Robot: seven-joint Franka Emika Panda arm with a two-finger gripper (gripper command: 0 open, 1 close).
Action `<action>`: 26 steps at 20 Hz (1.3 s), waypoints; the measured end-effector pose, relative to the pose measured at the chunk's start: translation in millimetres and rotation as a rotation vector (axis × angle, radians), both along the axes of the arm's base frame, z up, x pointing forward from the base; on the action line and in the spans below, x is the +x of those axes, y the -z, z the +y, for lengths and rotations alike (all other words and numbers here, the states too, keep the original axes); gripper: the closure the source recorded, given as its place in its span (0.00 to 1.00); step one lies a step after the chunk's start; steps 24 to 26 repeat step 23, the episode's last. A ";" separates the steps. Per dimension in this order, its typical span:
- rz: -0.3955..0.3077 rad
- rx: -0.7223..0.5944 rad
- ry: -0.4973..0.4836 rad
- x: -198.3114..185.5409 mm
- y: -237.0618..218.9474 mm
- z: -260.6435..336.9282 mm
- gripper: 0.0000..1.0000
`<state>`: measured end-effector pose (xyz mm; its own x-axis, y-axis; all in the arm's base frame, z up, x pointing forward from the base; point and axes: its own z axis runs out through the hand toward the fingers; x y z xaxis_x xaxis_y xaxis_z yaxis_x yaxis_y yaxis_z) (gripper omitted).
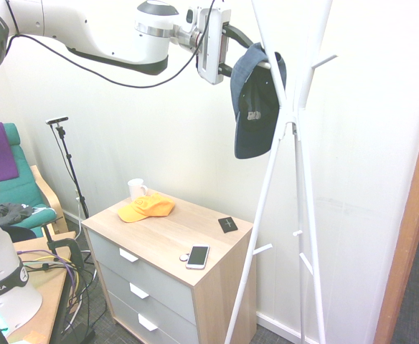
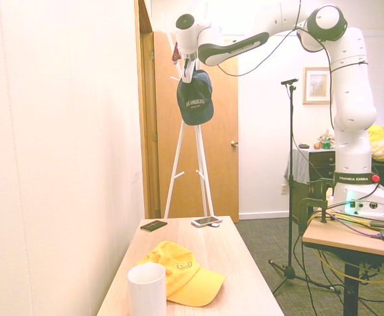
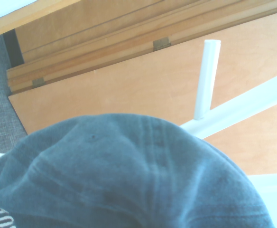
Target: Hang the cap
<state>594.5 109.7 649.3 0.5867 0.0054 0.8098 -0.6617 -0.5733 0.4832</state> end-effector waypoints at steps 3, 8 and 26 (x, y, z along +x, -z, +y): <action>0.001 0.018 0.001 -1.3 0.6 0.0 0.00; 0.051 0.205 -0.035 -12.9 0.1 18.5 0.00; 0.464 0.995 -0.191 -49.6 15.3 93.5 0.00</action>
